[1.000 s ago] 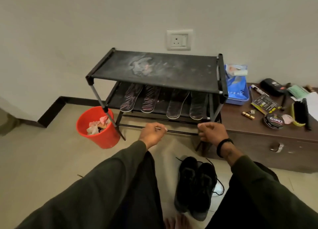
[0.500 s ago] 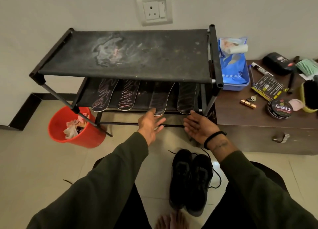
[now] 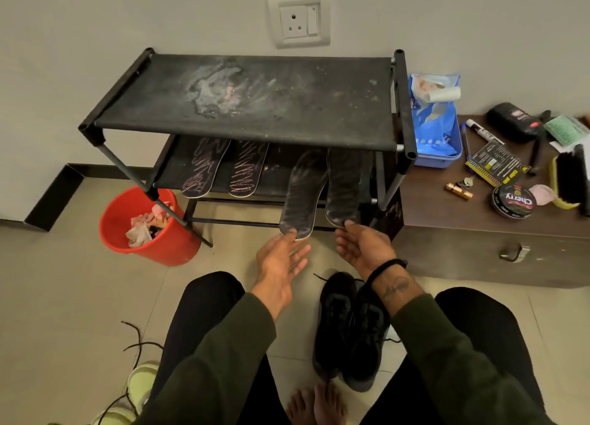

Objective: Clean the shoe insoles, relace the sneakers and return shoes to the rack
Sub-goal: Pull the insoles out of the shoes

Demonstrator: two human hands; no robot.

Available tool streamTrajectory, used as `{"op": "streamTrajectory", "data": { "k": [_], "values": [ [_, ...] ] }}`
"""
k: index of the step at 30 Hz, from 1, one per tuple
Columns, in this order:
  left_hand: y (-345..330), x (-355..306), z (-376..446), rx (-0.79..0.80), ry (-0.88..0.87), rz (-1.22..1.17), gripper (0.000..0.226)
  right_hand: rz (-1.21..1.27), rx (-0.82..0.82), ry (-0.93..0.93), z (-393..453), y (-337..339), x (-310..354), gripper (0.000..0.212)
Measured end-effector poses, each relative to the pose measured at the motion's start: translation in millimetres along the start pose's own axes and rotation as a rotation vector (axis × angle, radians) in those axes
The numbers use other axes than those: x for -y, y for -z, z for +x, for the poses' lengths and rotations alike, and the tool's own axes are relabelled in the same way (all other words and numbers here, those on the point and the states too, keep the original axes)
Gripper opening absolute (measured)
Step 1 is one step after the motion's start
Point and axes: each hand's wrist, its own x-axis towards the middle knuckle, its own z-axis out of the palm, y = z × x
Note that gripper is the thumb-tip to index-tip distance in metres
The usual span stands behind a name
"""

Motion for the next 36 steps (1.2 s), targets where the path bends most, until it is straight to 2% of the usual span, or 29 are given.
{"op": "streamTrajectory", "data": {
  "k": [5, 10, 15, 21, 28, 32, 36],
  "values": [
    [34, 29, -61, 0.025, 0.030, -0.033, 0.027, 0.025, -0.051, 0.010, -47, 10, -29, 0.022],
    [58, 40, -117, 0.063, -0.022, -0.031, 0.029, 0.069, 0.001, 0.044, -105, 17, -48, 0.024],
    [88, 54, -162, 0.120, -0.015, -0.059, 0.029, 0.101, 0.044, 0.046, -169, 26, -60, 0.011],
    [96, 68, -174, 0.142, -0.049, -0.083, 0.034, 0.008, 0.035, 0.087, -222, 48, -93, 0.008],
    [92, 59, -175, 0.202, -0.182, -0.118, 0.041, -0.054, 0.095, 0.310, -231, 44, -90, 0.019],
    [92, 54, -174, 0.228, -0.218, -0.148, 0.041, -0.057, 0.104, 0.373, -230, 42, -89, 0.024],
    [94, 51, -174, 0.260, -0.233, -0.169, 0.040, -0.108, 0.118, 0.459, -231, 40, -90, 0.015]
  ]
}}
